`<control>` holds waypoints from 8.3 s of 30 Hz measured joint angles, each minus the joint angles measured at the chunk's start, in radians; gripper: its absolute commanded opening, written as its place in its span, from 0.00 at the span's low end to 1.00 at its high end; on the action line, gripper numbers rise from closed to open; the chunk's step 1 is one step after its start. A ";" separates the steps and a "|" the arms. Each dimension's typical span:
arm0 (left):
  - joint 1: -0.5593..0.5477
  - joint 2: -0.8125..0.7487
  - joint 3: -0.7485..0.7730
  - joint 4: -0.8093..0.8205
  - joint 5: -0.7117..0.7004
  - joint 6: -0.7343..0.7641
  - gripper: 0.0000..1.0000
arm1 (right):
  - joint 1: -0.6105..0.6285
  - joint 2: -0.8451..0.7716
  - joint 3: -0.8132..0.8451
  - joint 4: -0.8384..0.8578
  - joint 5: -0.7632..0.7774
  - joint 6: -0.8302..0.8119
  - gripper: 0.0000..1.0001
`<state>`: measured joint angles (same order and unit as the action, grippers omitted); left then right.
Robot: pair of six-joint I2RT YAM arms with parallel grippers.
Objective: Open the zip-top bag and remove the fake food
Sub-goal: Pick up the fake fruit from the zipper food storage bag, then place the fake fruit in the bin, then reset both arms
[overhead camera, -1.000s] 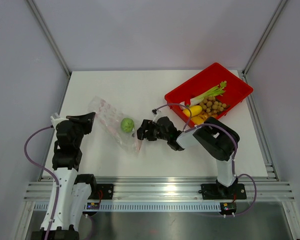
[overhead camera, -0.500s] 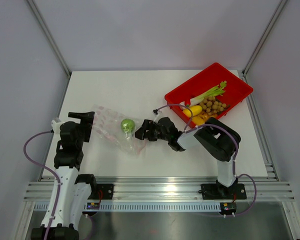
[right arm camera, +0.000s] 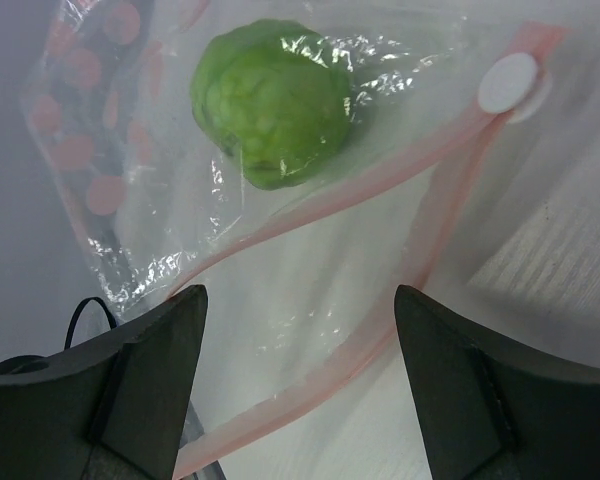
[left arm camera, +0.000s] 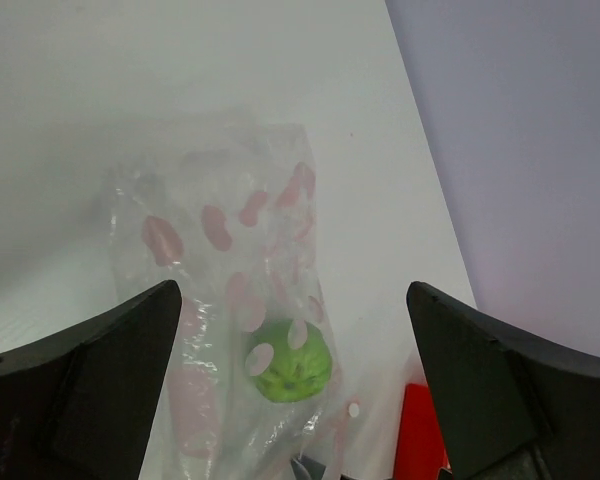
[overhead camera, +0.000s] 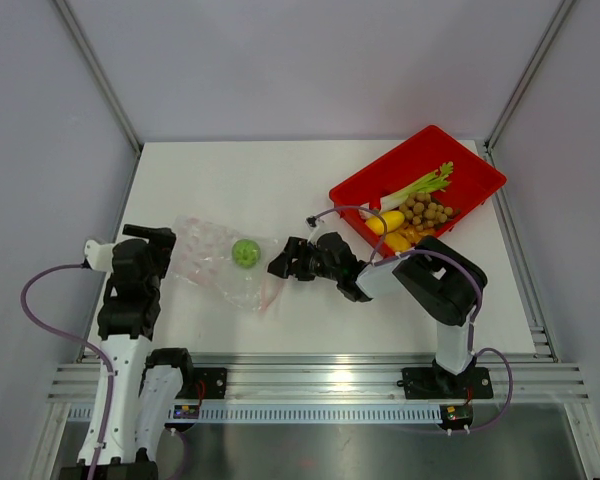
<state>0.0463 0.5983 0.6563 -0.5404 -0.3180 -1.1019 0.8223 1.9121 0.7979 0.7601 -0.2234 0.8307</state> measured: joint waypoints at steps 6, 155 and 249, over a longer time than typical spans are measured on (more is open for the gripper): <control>0.000 0.079 0.048 -0.071 -0.047 -0.008 0.99 | 0.000 -0.005 0.000 -0.003 0.002 -0.004 0.83; -0.186 0.970 0.126 0.355 0.509 0.033 0.91 | 0.204 0.211 0.537 -0.479 0.584 -0.998 0.74; -0.288 0.214 -0.243 0.876 0.447 0.312 0.99 | -0.484 -0.680 0.170 -0.905 0.550 -0.255 0.99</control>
<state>-0.2413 0.8120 0.4137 0.3359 0.1295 -0.7898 0.3382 1.2320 0.9676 -0.1452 0.3271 0.5758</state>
